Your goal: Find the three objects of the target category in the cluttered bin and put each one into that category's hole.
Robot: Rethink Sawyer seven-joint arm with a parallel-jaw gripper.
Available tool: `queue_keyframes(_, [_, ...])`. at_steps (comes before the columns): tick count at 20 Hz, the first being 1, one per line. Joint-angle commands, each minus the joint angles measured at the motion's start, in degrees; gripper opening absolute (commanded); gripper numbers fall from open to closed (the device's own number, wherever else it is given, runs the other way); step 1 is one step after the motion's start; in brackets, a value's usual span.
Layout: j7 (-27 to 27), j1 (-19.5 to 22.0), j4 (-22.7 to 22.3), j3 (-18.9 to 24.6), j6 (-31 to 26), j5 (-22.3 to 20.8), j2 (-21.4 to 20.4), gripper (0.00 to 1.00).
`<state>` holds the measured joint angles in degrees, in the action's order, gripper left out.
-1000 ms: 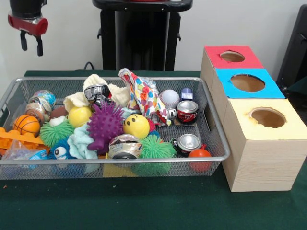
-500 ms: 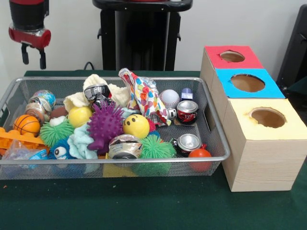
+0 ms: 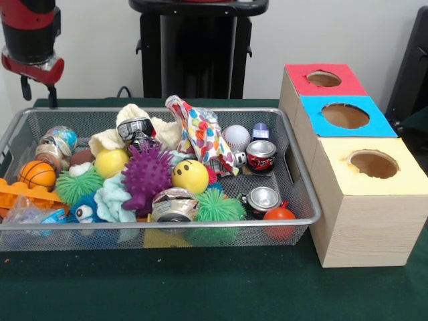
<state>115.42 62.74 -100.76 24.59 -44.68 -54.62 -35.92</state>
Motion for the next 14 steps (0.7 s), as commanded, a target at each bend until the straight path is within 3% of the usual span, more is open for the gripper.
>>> queue_keyframes(1, [-16.9,-2.5,14.1,6.3,-4.1,1.9,4.1,1.0])
queue_keyframes(5, [-15.8,-3.3,15.0,6.3,-4.2,0.1,4.4,1.0])
queue_keyframes(9, [-11.3,-6.0,15.5,4.7,-4.8,-1.7,4.6,1.0])
queue_keyframes(14, [-6.8,-11.3,16.7,1.6,-8.9,-3.7,3.4,1.0])
